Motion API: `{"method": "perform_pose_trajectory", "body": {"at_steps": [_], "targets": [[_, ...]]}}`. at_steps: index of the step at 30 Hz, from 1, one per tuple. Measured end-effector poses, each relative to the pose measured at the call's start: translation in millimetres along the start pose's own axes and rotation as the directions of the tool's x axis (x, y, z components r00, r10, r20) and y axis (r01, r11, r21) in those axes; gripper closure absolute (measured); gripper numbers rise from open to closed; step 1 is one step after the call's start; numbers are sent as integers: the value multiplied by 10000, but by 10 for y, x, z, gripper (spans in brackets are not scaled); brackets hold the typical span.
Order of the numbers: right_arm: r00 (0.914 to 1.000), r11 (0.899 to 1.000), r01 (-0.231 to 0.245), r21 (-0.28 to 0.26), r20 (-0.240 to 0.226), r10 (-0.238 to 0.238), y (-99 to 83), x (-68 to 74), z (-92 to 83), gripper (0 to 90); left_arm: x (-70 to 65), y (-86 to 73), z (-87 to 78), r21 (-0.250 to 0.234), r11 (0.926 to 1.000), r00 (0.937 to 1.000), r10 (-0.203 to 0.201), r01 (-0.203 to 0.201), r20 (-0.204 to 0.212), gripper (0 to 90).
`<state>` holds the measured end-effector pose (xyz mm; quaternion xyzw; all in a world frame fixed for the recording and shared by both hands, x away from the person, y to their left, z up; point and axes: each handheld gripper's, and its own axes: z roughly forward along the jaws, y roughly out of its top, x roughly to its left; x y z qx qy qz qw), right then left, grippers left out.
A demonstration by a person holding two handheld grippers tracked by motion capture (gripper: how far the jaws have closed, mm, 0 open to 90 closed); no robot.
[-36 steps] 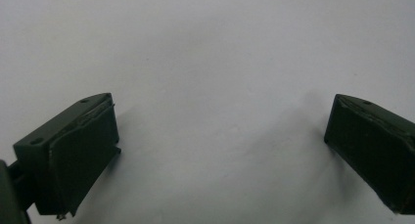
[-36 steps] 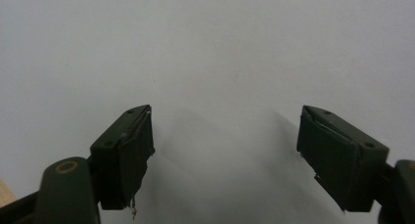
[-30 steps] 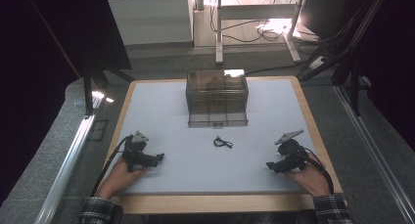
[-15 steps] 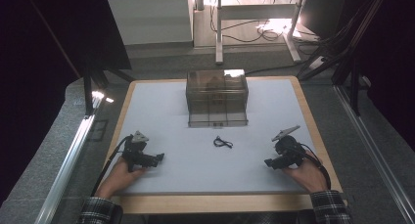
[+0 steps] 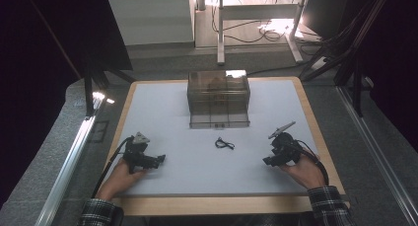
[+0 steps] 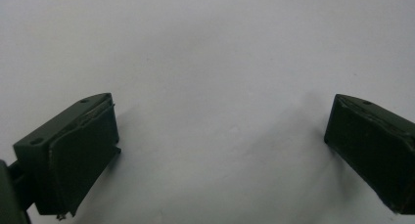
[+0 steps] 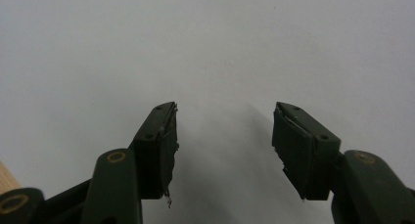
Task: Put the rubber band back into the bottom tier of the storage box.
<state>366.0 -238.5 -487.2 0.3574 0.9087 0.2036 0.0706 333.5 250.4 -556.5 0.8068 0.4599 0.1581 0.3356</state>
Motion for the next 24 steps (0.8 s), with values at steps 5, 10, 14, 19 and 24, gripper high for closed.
{"method": "perform_pose_trajectory", "body": {"at_steps": [5, 10, 14, 19, 24], "targets": [[10000, 10000, 26, 83, -54, -26, 55, 16, 31, 442, 0, 0, 0, -2, 10000, 10000, -2, 2, 0, 0], [9999, 9997, 153, 181, -56, -152, 137, 51, 67, 448, 0, 0, 0, 0, 10000, 10000, -2, 2, -3, 0], [9997, 9995, 220, 234, -51, -219, 203, 76, 92, 454, 0, 0, 0, -3, 10000, 10000, -1, 1, -3, 0], [9996, 9992, 268, 312, -99, -265, 266, 97, 116, 463, 0, 0, 1, -12, 10000, 10000, -4, 4, -1, 0], [9994, 9986, 332, 406, -93, -329, 314, 114, 146, 465, 0, 0, 1, -12, 10000, 10000, -2, 2, 0, 0]]}}
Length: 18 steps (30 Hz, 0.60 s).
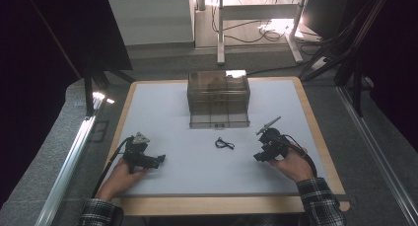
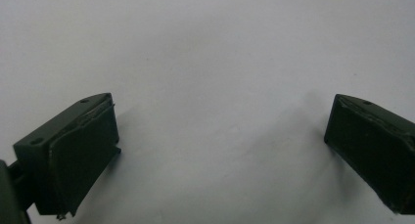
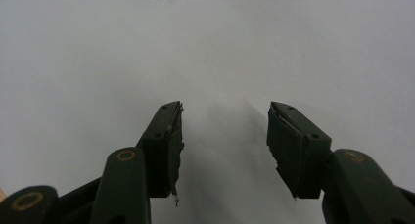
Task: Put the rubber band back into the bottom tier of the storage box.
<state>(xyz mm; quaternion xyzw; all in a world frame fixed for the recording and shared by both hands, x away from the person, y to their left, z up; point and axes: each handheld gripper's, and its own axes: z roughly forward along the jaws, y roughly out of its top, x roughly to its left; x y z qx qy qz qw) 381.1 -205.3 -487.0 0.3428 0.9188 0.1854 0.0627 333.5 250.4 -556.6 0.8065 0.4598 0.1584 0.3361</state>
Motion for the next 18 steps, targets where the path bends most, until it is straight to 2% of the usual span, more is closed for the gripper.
{"method": "perform_pose_trajectory", "body": {"at_steps": [13, 18], "targets": [[9997, 9995, 251, 202, -19, -251, 134, 20, 67, 474, 0, 0, 0, 0, 10000, 10000, 0, 0, -1, 0], [9988, 9983, 494, 314, 17, -495, 198, 38, 92, 493, 0, 0, 0, 0, 10000, 10000, -1, 1, -2, 0]]}}
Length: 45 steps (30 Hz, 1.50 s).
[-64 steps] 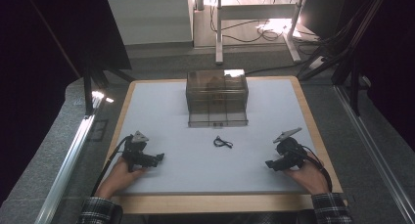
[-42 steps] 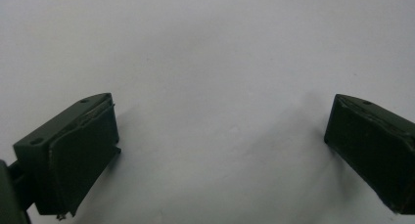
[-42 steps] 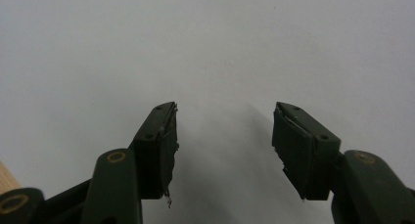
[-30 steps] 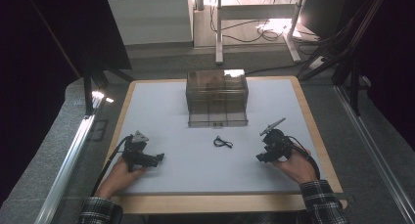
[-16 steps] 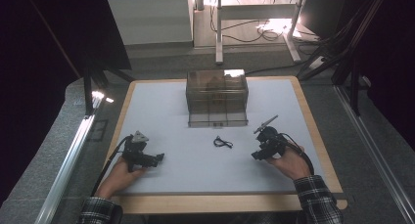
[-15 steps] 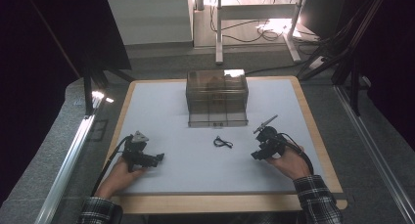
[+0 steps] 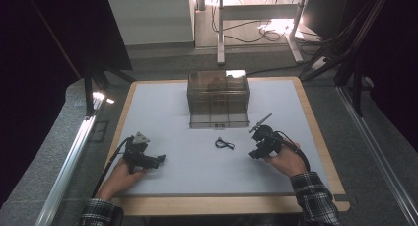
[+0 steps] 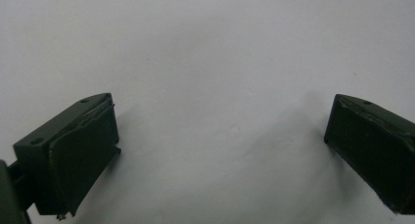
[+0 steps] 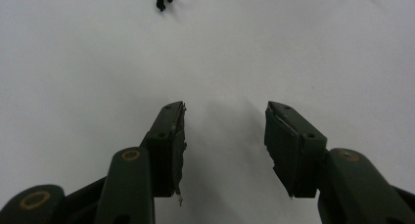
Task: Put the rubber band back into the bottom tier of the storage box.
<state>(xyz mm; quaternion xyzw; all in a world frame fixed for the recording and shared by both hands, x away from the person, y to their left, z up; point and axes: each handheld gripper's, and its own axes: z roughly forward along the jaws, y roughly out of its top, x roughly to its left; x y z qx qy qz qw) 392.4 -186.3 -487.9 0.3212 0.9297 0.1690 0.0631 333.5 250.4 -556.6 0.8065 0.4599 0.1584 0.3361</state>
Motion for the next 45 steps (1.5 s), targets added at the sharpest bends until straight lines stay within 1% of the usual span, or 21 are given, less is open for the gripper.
{"method": "perform_pose_trajectory", "body": {"at_steps": [17, 20, 23, 25, 28, 35, 45], "targets": [[9986, 9978, 497, 442, -228, -487, 272, 58, 79, 568, 0, 0, 0, 3, 10000, 10000, 0, 0, 3, 0], [9973, 9960, 688, 563, -294, -673, 335, 71, 101, 582, 0, 0, 0, 5, 10000, 10000, -1, 1, 4, 0], [9970, 9953, 727, 645, -319, -708, 369, 85, 111, 596, 0, 0, 0, 4, 10000, 10000, -1, 1, 3, 0], [9961, 9945, 836, 630, -341, -815, 403, 93, 123, 610, 0, 0, 0, 4, 10000, 10000, -2, 2, 5, 0], [9953, 9930, 899, 762, -427, -868, 456, 117, 136, 626, 1, 0, 0, 4, 10000, 10000, 0, 0, 5, 0], [9915, 9883, 1237, 891, -511, -1195, 562, 168, 182, 657, 1, 0, 0, 4, 10000, 10000, -2, 2, 5, 0], [9873, 9825, 1517, 1077, -644, -1453, 718, 241, 247, 686, 1, 0, 0, 4, 10000, 10000, -1, 1, 7, 0]]}}
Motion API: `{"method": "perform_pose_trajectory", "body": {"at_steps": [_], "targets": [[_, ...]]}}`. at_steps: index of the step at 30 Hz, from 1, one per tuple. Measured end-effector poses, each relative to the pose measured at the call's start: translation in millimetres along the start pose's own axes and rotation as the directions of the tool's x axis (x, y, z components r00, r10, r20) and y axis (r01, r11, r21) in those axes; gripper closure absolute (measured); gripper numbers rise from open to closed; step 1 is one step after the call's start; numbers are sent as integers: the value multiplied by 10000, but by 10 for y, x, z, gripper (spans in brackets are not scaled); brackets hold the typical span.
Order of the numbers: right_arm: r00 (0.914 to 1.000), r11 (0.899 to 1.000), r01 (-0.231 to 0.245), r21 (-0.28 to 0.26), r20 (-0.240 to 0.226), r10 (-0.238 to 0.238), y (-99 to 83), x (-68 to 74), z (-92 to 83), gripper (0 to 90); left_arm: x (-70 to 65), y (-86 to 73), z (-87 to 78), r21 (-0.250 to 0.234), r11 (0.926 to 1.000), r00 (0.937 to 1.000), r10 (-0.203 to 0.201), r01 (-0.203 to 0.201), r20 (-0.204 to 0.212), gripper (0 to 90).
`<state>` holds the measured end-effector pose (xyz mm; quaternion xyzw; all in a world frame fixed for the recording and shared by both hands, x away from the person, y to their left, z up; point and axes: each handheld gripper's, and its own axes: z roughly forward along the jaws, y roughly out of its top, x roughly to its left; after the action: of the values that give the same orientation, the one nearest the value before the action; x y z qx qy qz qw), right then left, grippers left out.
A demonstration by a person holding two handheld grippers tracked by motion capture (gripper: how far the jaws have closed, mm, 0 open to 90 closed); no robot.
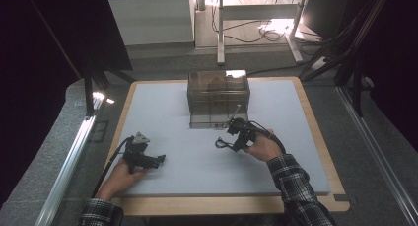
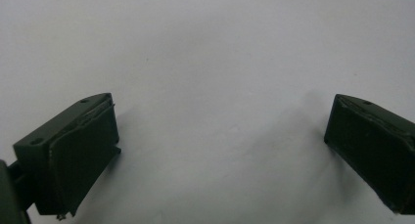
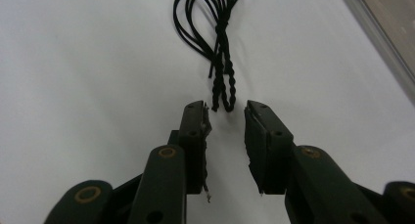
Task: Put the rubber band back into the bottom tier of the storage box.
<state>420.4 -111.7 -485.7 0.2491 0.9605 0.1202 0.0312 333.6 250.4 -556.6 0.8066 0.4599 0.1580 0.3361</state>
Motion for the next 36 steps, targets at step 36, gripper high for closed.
{"method": "perform_pose_trajectory", "body": {"at_steps": [36], "targets": [[9992, 9952, 390, 894, -92, -384, 272, 64, 21, 851, 0, 0, 0, 3, 10000, 10000, 2, -2, -2, 0]]}}
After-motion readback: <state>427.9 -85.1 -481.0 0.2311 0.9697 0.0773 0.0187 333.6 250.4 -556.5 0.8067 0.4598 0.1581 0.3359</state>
